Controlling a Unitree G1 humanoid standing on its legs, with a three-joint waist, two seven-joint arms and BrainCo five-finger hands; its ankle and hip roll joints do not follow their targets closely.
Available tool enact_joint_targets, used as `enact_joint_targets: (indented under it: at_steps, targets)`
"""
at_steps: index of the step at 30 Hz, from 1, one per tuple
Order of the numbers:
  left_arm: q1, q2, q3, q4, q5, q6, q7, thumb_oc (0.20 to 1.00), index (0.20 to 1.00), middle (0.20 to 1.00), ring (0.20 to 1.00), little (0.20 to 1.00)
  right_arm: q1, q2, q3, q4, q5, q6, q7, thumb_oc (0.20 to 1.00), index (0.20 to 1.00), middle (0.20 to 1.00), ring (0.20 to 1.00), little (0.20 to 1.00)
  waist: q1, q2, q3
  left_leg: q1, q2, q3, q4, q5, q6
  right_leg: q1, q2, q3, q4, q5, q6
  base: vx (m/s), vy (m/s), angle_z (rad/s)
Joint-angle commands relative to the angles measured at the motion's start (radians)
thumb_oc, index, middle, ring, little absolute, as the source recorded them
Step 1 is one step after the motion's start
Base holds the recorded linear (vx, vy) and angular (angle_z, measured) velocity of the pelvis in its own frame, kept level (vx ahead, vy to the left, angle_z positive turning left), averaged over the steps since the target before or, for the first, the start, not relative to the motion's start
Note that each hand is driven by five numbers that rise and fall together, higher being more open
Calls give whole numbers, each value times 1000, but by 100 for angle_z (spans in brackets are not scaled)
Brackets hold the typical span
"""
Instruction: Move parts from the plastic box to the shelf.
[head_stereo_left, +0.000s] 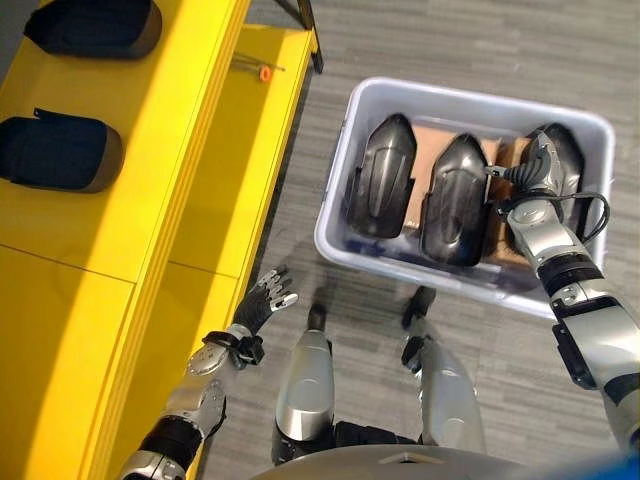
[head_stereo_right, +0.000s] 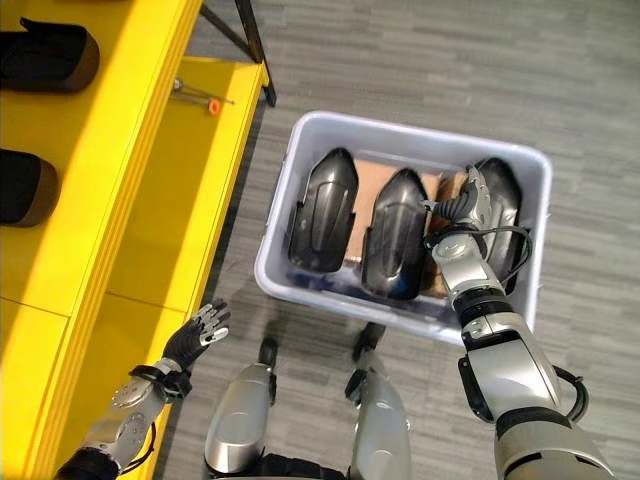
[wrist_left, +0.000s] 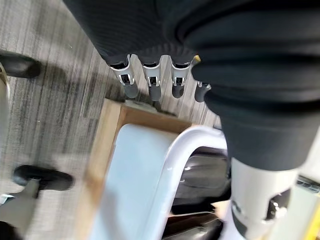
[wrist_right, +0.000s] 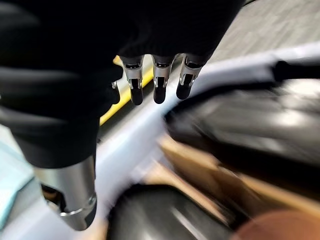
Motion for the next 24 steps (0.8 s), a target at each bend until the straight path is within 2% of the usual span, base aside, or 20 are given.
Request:
enact_joint_targets:
  at_steps: [1,3,5,7,8,9,10,12,14,16,19,20,21,22,23,24]
  targets:
    - [36,44,19,-124,-92,-68,20,1000,1000,1000,1000,1000,-32,-59,8,22,-57,15,-142,1000,1000,1000,1000,1000,0,21,-38,-86,-23,-56,-111,142,42,98,-35,-48,203,-286,81,-107,-16,8]
    - [17,44,12,-159,-104,-75,33,1000,1000,1000,1000,1000,-58,-58,18,42,-67,39,-184,1000,1000,1000,1000,1000,1,27,-25,-106,-25,-57,-108,145,44,77,-33,-47,207,-285,78,-80,-17,-11]
    - [10,48,7,-202,-115,-60,54,1000,1000,1000,1000,1000,-68,-57,18,55,-41,50,-181,1000,1000,1000,1000,1000,1,28,-25,-134,-25,-56,-102,145,47,50,-33,-46,212,-285,75,-61,-32,-21]
    - [5,49,6,-229,-121,-47,55,1000,1000,1000,1000,1000,-75,-55,21,68,-49,51,-132,1000,1000,1000,1000,1000,0,29,-25,-157,-25,-56,-99,147,48,26,-31,-42,218,-286,73,-42,-53,-17]
    - [8,43,-3,-235,-110,-12,75,1000,1000,1000,1000,1000,-72,-51,46,77,10,67,-91,1000,1000,1000,1000,1000,-1,29,-25,-167,-20,-57,-93,130,42,10,-27,-30,231,-306,80,7,-53,-31]
    - [8,43,-4,-234,-107,-10,76,1000,1000,1000,1000,1000,-72,-51,49,77,19,69,-90,1000,1000,1000,1000,1000,-1,29,-25,-169,-20,-56,-91,129,42,8,-27,-29,234,-307,80,16,-49,-28]
    - [7,45,-6,-224,-108,-9,71,1000,1000,1000,1000,1000,-72,-48,55,86,52,75,-96,1000,1000,1000,1000,1000,-2,28,-25,-176,-17,-53,-88,129,42,-2,-28,-28,239,-307,80,-39,-17,-13]
    - [16,48,-11,-218,-128,-4,61,1000,1000,1000,1000,1000,-79,-51,48,99,19,65,-136,1000,1000,1000,1000,1000,-8,32,-25,-203,-9,-42,-75,129,43,-29,-27,-22,252,-311,74,-54,-17,-16]
    - [18,43,-19,-216,-122,-10,57,1000,1000,1000,1000,1000,-82,-49,46,95,-29,32,-226,1000,1000,1000,1000,1000,-10,35,-25,-209,-6,-38,-72,130,45,-35,-24,-19,252,-310,73,-31,-1,-10]
    - [21,44,-32,-216,-125,-22,58,1000,1000,1000,1000,1000,-94,-50,33,75,-80,-11,-259,1000,1000,1000,1000,1000,-16,40,-25,-211,-7,-36,-72,129,44,-37,-21,-13,248,-309,73,-35,20,-4]
    - [19,29,-48,-220,-103,-28,64,1000,1000,1000,1000,1000,-88,-48,43,19,-111,-29,-207,1000,1000,1000,1000,1000,-26,49,-25,-210,-8,-26,-76,131,44,-41,-22,-4,241,-306,74,-29,37,-10]
    - [21,26,-48,-221,-104,-29,63,1000,1000,1000,1000,1000,-82,-49,50,3,-88,-42,-179,1000,1000,1000,1000,1000,-28,50,-25,-207,-7,-24,-78,132,43,-38,-23,-1,237,-305,73,-18,51,-17]
    - [20,18,-45,-224,-104,-24,66,1000,1000,1000,1000,1000,-65,-38,60,-39,6,-46,-146,1000,1000,1000,1000,1000,-36,52,-25,-202,-6,-17,-84,136,41,-38,-25,5,232,-303,73,-15,45,-13]
    - [21,17,-44,-226,-103,-23,67,1000,1000,1000,1000,1000,-60,-35,60,-47,19,-50,-151,1000,1000,1000,1000,1000,-37,52,-25,-201,-6,-15,-85,137,41,-38,-25,6,231,-303,73,-15,46,-9]
    - [23,17,-39,-233,-103,-15,68,1000,1000,1000,1000,1000,-46,-29,50,-61,47,-81,-146,1000,1000,1000,1000,1000,-41,52,-25,-199,-4,-11,-84,137,41,-38,-26,9,233,-303,72,-4,29,-4]
    - [24,19,-33,-236,-102,-9,67,1000,1000,1000,1000,1000,-38,-22,37,-76,108,-106,-100,1000,1000,1000,1000,1000,-44,54,-25,-196,-5,-9,-85,136,40,-38,-26,13,235,-305,72,0,0,0]
